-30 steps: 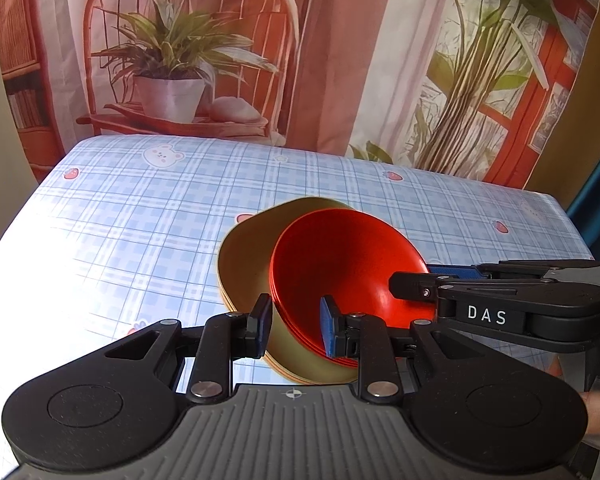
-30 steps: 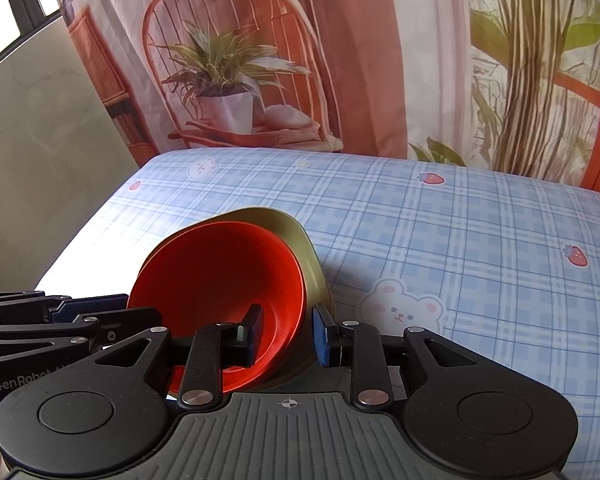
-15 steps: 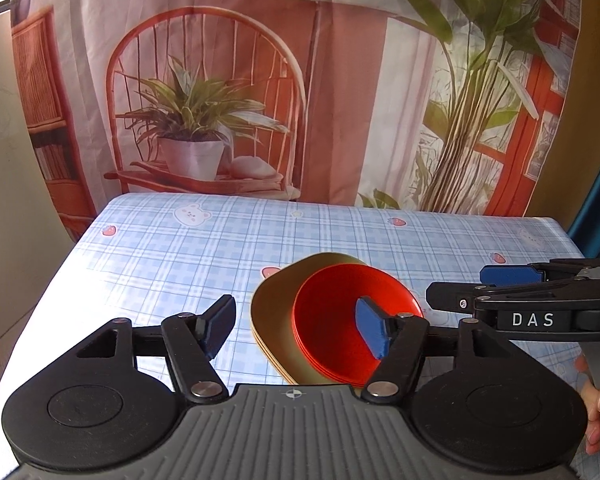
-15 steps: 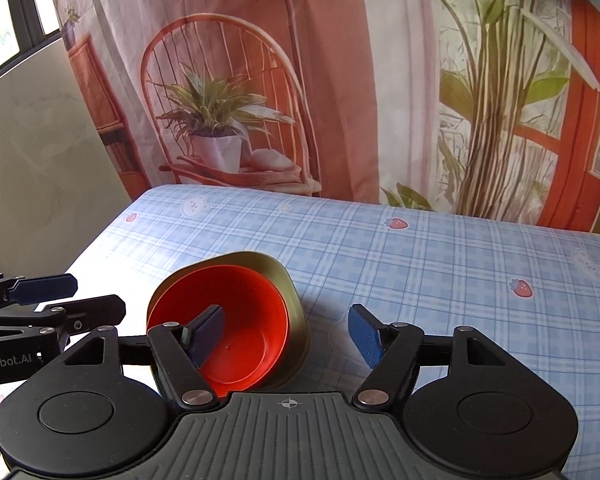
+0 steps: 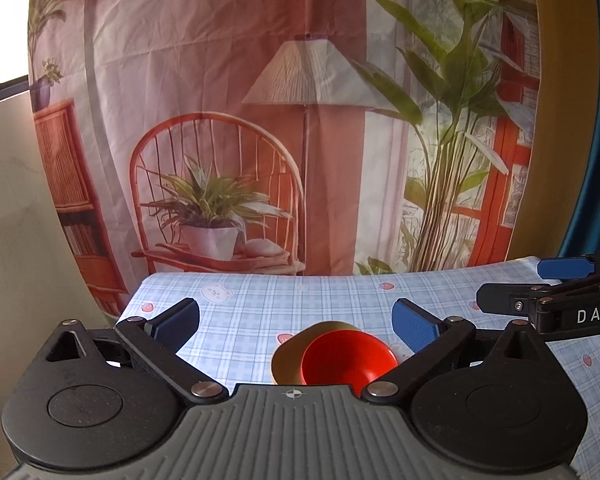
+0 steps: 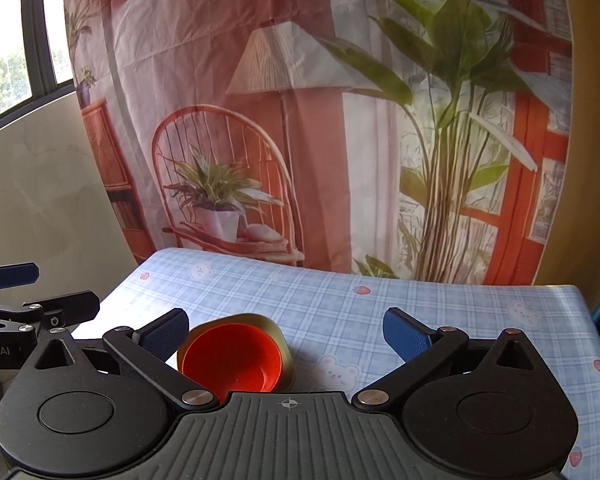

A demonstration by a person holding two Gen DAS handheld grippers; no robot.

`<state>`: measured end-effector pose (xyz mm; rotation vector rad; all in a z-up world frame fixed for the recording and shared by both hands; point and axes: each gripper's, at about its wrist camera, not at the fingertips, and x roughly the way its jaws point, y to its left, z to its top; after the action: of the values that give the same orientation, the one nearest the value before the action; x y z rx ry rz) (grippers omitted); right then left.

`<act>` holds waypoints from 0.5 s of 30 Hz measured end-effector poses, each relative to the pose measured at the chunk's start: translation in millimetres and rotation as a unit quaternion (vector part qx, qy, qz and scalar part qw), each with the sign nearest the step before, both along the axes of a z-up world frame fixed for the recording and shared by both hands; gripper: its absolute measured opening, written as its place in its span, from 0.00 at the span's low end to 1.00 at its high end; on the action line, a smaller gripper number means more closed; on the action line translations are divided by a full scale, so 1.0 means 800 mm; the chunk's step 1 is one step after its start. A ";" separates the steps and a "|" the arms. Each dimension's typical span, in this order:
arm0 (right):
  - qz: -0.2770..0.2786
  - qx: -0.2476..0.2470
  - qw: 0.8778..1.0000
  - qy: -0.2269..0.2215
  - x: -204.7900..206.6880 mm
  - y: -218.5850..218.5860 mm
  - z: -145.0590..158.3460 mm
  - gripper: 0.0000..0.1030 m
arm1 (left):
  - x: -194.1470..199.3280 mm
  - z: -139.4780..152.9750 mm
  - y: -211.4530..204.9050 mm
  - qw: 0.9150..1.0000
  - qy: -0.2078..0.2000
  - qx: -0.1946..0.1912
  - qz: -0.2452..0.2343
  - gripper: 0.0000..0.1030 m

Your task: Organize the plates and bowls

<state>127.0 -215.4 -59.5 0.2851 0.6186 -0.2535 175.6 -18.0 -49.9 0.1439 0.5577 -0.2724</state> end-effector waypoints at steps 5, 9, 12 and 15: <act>-0.025 -0.014 0.999 -0.023 -0.042 0.007 0.042 1.00 | -0.043 0.046 0.001 0.999 -0.039 0.006 0.003 1.00; -0.045 -0.022 0.998 -0.044 -0.081 0.012 0.072 1.00 | -0.083 0.072 -0.007 0.996 -0.085 0.028 0.008 1.00; -0.059 -0.031 0.996 -0.054 -0.107 0.018 0.088 1.00 | -0.114 0.094 -0.006 0.994 -0.104 0.017 0.005 1.00; -0.069 -0.039 0.995 -0.062 -0.132 0.026 0.101 1.00 | -0.137 0.109 -0.002 0.993 -0.116 0.000 0.001 1.00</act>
<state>21.7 -194.9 21.2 0.2674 0.4649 -0.3896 65.6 -19.6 37.0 0.1727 0.3267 -0.2494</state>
